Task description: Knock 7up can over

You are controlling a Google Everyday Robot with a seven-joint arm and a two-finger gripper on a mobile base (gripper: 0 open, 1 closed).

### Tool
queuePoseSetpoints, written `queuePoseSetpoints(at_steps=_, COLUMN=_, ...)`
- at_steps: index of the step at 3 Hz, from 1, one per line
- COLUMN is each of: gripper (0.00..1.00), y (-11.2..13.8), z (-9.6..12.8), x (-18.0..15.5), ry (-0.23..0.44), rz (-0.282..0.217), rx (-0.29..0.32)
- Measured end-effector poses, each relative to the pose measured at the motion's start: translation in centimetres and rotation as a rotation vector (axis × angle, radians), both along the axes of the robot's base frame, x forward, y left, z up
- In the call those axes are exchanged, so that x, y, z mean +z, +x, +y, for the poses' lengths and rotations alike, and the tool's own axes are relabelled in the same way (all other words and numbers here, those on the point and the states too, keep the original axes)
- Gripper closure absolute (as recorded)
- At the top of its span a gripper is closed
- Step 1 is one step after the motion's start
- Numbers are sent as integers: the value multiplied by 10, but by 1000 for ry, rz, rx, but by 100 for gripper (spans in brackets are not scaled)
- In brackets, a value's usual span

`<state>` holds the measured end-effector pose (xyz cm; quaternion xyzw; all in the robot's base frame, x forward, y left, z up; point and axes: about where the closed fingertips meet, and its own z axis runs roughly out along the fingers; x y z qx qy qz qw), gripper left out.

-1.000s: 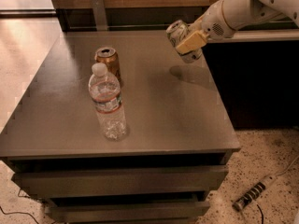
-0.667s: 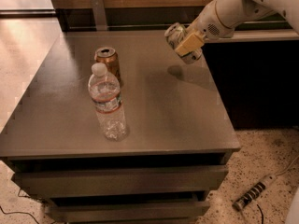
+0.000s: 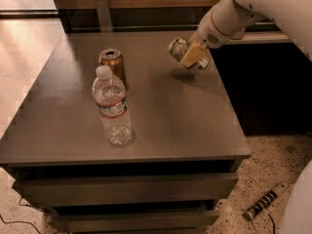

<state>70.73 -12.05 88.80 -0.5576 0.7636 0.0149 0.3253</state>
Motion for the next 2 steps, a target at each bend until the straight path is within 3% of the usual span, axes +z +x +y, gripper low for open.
queuePoseSetpoints(at_steps=2, gripper=100, y=7, z=10, x=-49, ry=-111, rz=79, rx=18)
